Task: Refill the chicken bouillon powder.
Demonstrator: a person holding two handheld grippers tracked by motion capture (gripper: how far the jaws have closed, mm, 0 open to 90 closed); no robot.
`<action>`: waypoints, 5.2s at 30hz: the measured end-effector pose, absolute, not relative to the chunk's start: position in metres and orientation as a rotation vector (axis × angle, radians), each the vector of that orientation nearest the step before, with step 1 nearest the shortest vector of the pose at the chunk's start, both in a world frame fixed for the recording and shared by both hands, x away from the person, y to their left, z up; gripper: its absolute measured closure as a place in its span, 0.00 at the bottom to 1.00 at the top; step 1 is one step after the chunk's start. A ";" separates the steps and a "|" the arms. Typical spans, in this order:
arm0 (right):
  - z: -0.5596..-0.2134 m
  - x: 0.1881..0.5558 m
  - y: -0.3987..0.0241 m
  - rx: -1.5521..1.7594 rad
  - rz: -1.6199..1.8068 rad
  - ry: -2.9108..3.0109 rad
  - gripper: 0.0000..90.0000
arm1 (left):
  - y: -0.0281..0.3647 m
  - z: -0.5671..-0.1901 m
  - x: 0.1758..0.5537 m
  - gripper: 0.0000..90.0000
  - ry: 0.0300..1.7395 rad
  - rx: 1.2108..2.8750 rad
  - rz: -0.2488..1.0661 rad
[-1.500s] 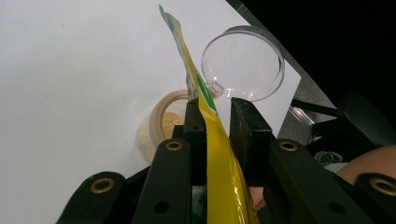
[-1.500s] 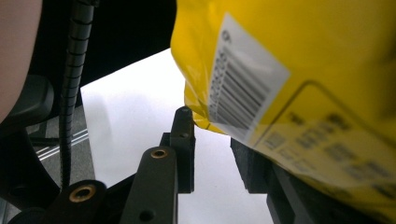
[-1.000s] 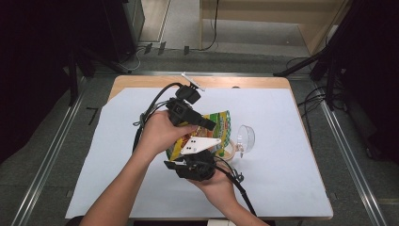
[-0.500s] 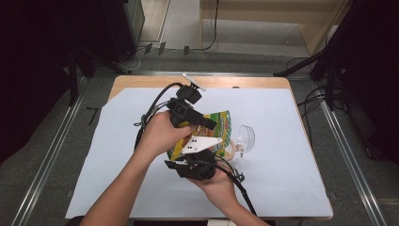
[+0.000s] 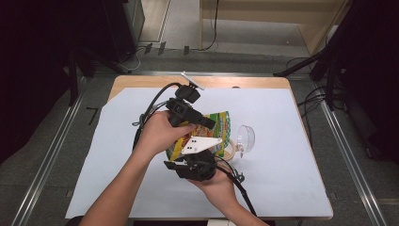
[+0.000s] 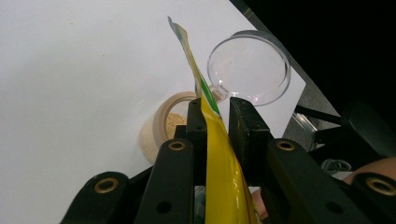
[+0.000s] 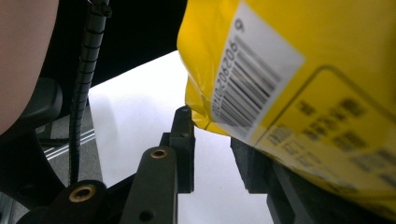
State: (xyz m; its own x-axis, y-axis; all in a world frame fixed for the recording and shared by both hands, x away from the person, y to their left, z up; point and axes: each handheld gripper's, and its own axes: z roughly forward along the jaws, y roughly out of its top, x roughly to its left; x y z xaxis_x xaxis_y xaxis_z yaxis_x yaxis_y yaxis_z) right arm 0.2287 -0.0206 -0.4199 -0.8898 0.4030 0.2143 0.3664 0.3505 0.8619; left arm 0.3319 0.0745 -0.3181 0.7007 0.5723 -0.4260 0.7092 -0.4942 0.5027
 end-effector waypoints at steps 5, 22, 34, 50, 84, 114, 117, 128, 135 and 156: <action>-0.419 0.228 -0.021 0.728 1.618 2.549 0.80 | 0.075 -0.317 0.332 0.87 0.975 2.227 -0.270; -0.418 0.228 -0.021 0.731 1.628 2.548 0.80 | 0.074 -0.316 0.330 0.86 0.976 2.227 -0.256; -0.418 0.227 -0.021 0.730 1.626 2.552 0.80 | 0.074 -0.317 0.330 0.86 0.978 2.233 -0.249; -0.418 0.226 -0.021 0.724 1.622 2.554 0.80 | 0.074 -0.318 0.329 0.85 0.980 2.225 -0.257; -0.421 0.227 -0.022 0.734 1.618 2.547 0.80 | 0.072 -0.315 0.324 0.85 0.976 2.223 -0.255; -0.416 0.226 -0.022 0.726 1.622 2.558 0.80 | 0.075 -0.316 0.329 0.85 0.983 2.209 -0.259; -0.416 0.226 -0.022 0.723 1.618 2.557 0.80 | 0.075 -0.317 0.329 0.85 0.981 2.206 -0.261; -0.419 0.229 -0.023 0.729 1.606 2.566 0.79 | 0.074 -0.322 0.333 0.85 0.991 2.201 -0.266; -0.418 0.229 -0.023 0.734 1.617 2.563 0.79 | 0.074 -0.319 0.332 0.85 0.989 2.197 -0.255; -0.416 0.230 -0.022 0.739 1.637 2.556 0.80 | 0.075 -0.318 0.334 0.84 1.000 2.189 -0.262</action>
State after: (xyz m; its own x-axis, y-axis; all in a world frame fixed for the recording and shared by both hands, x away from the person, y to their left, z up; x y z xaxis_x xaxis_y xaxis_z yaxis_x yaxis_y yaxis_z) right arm 0.2302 -0.0223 -0.4162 -0.8880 0.3963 0.2332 0.3777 0.3393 0.8615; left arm 0.3341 0.0748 -0.3177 0.6807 0.5826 -0.4440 0.7256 -0.4528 0.5182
